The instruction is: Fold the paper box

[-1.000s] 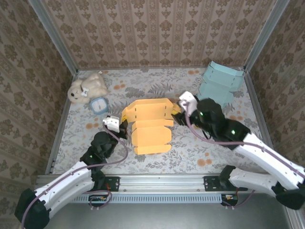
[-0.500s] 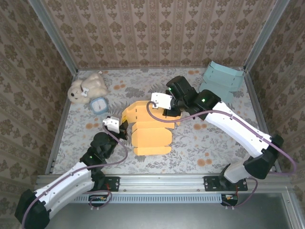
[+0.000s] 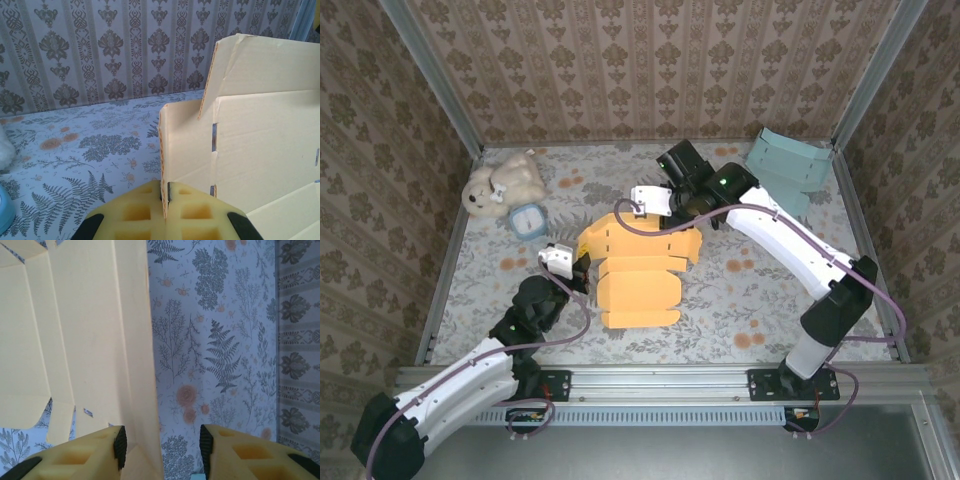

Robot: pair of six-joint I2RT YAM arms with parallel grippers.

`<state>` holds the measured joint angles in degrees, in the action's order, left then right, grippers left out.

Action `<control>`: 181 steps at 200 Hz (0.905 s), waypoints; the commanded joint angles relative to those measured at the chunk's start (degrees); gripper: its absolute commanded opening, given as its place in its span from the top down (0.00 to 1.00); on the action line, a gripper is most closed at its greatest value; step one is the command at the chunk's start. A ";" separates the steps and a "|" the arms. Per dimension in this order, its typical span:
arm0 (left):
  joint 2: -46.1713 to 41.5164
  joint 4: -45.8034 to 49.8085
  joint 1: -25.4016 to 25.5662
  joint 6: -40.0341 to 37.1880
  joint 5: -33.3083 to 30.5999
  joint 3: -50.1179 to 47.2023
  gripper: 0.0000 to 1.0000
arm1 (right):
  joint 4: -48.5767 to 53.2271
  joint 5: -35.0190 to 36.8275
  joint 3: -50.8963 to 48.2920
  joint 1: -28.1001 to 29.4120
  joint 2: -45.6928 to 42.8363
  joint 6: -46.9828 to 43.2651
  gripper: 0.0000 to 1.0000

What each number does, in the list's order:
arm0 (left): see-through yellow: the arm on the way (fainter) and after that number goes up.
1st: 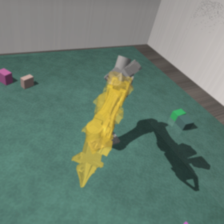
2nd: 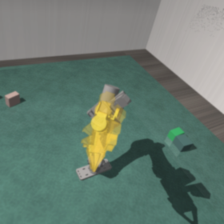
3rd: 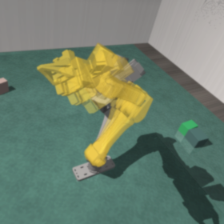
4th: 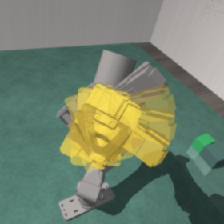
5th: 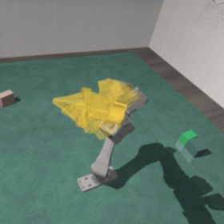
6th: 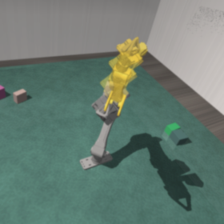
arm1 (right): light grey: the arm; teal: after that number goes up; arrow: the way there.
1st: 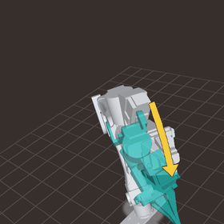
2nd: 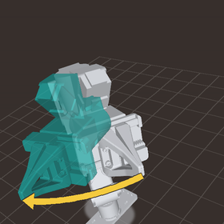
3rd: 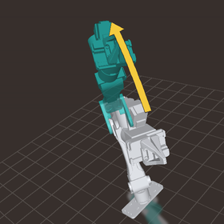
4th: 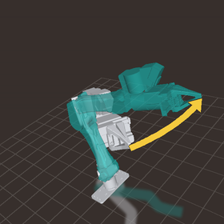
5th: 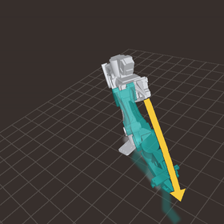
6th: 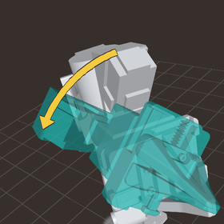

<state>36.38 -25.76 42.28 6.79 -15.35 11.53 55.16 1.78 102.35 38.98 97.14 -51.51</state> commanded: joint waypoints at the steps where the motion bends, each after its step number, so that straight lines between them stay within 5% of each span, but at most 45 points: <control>1: -0.08 -1.32 -0.27 -0.90 0.48 0.86 1.00 | 5.08 -2.76 3.69 -0.23 2.55 -1.68 0.60; 117: 0.62 -1.55 -0.27 -0.93 1.02 1.03 1.00 | 11.05 -3.60 7.95 -0.57 7.58 -2.46 0.71; 181: 0.62 -1.52 -0.19 -0.97 0.96 0.95 1.00 | 11.64 -4.07 8.75 -0.59 8.93 -1.69 0.96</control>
<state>37.15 -25.78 42.28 6.76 -15.14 11.53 64.36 -0.91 109.14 38.61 104.99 -52.82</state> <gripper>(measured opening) 0.049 0.115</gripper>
